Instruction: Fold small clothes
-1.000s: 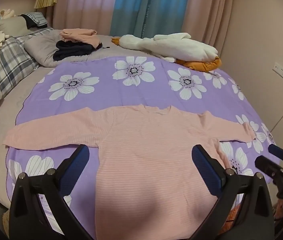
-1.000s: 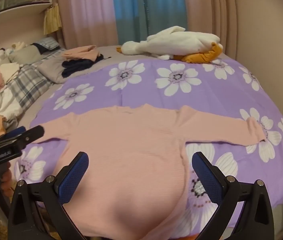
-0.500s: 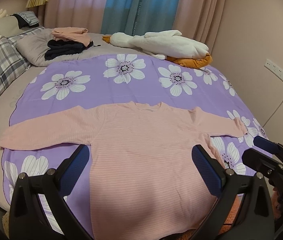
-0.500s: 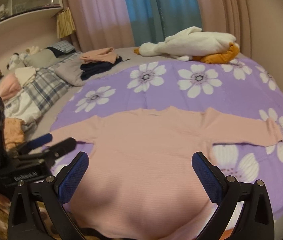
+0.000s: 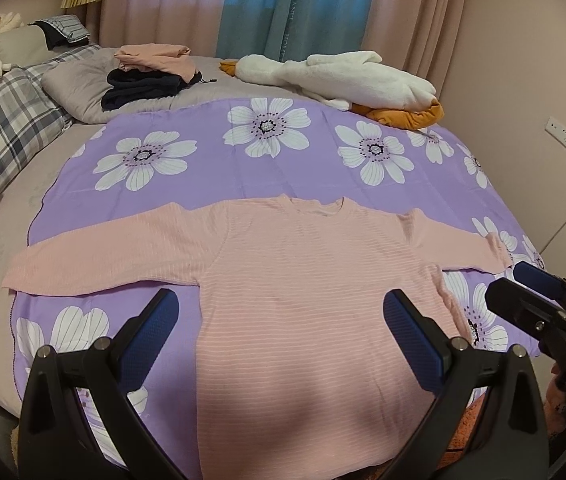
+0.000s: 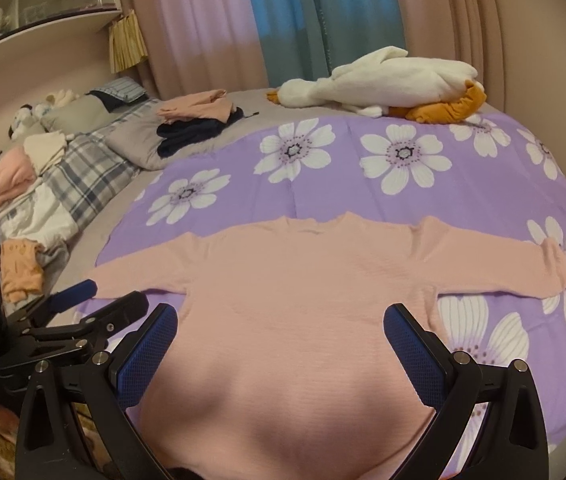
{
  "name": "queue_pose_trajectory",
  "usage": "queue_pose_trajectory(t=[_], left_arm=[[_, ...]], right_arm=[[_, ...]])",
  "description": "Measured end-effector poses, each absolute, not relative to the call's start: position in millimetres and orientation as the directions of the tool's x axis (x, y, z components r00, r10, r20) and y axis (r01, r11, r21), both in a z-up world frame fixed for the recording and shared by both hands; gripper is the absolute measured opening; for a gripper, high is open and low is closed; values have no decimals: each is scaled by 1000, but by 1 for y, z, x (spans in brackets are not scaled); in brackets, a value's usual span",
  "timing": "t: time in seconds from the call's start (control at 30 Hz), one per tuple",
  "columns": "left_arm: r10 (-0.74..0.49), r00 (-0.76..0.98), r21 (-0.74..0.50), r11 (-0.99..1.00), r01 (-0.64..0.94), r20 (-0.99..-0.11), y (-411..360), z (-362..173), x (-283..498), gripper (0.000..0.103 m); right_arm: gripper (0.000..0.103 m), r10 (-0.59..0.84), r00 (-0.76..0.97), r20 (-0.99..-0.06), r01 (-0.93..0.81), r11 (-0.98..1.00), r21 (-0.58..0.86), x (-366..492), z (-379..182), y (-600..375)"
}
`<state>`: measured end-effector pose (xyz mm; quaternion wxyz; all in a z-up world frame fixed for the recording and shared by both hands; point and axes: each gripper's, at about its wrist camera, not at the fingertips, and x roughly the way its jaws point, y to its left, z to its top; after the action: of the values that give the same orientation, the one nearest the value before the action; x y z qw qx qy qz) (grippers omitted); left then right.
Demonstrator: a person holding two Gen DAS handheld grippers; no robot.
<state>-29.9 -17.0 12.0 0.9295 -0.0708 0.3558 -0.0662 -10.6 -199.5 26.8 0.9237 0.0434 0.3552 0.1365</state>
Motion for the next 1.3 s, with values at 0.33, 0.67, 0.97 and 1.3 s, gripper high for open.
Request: queue_pose_trajectory(t=[0.33,0.67,0.97,1.3], left_arm=[[-190,714,-196,978,75,-674,-14,8,-18,102],[-216,687,-213,973,92,-694,-19,3,-8,102],[-229,678,-222,970,98,-698,-22,0,-8,102],[-215,680,-200,975,102,-701,-23,0,-10,102]], right_arm=[[102,240,698,-674,-193,970,146,4,21,-198],[102,213,696,-686,-159,977,142,12,18,-205],[102,202,688,-697,-141,979,145,15,15,-208],[102,204,690,-694,-140,979,148,16,14,-209]])
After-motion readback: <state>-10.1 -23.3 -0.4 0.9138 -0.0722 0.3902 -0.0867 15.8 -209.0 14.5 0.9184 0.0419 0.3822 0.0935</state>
